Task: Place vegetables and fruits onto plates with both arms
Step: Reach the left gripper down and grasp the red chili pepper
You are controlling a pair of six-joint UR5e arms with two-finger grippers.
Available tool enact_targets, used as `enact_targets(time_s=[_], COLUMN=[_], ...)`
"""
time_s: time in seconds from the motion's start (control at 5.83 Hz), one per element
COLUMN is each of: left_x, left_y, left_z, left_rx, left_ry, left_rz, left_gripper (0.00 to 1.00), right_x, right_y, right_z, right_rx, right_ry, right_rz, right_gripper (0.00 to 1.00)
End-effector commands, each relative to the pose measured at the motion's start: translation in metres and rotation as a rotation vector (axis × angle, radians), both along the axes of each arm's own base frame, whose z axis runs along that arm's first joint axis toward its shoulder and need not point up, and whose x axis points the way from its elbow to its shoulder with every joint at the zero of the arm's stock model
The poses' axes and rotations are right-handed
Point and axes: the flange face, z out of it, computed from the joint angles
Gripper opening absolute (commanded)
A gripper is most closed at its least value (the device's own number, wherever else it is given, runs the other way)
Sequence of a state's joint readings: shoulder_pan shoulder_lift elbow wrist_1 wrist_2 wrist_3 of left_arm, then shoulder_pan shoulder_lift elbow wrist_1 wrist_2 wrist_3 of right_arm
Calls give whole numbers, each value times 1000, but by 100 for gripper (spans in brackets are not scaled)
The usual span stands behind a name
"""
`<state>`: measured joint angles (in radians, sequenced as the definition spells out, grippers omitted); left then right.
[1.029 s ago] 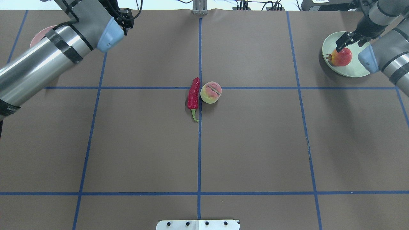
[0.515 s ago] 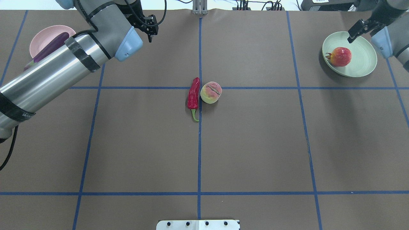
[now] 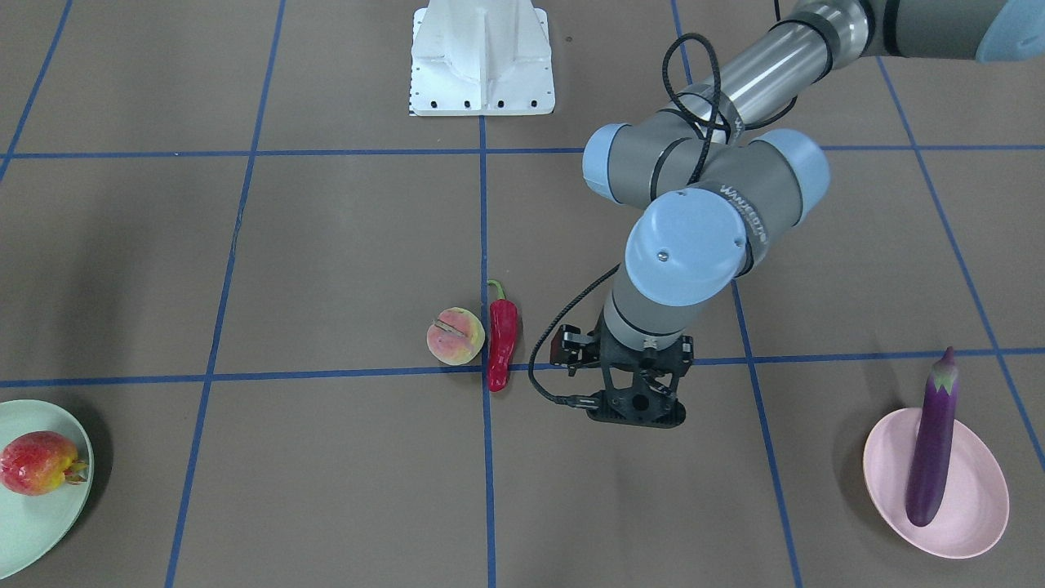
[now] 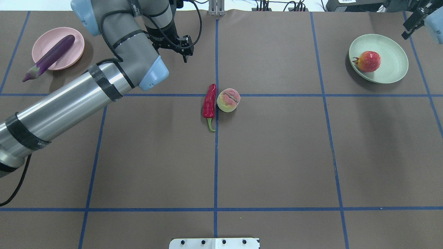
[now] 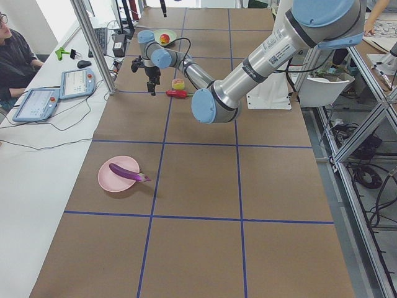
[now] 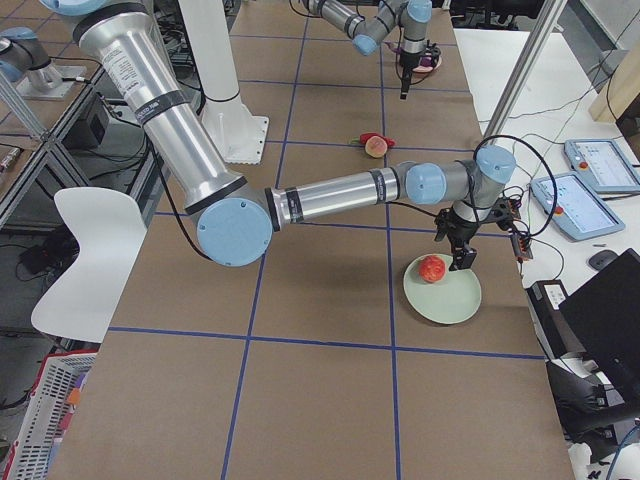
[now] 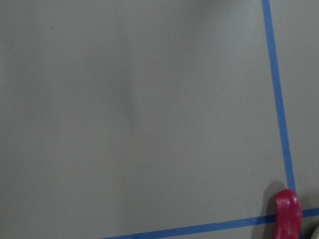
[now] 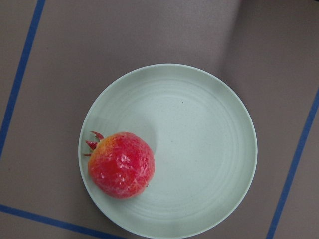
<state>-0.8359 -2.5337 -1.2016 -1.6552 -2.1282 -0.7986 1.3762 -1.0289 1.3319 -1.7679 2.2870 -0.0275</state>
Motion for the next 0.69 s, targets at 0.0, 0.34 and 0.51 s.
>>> enact_targets(time_s=[0.0,0.34,0.51], left_x=[35,62,88], left_y=[28,52,78], left_z=[-1,17,13], left_rx=[25,18,10], left_ry=[45,32,37], left_rz=[28,79,117], left_gripper=[100,97,97], right_x=[10,8,7], right_y=[19,28,36], right_z=[-41,-72,-90], right_rx=[-54,-90,-106], right_ry=[-93,-138,-152], right_rz=[8,21,36], right_gripper=[99,99,99])
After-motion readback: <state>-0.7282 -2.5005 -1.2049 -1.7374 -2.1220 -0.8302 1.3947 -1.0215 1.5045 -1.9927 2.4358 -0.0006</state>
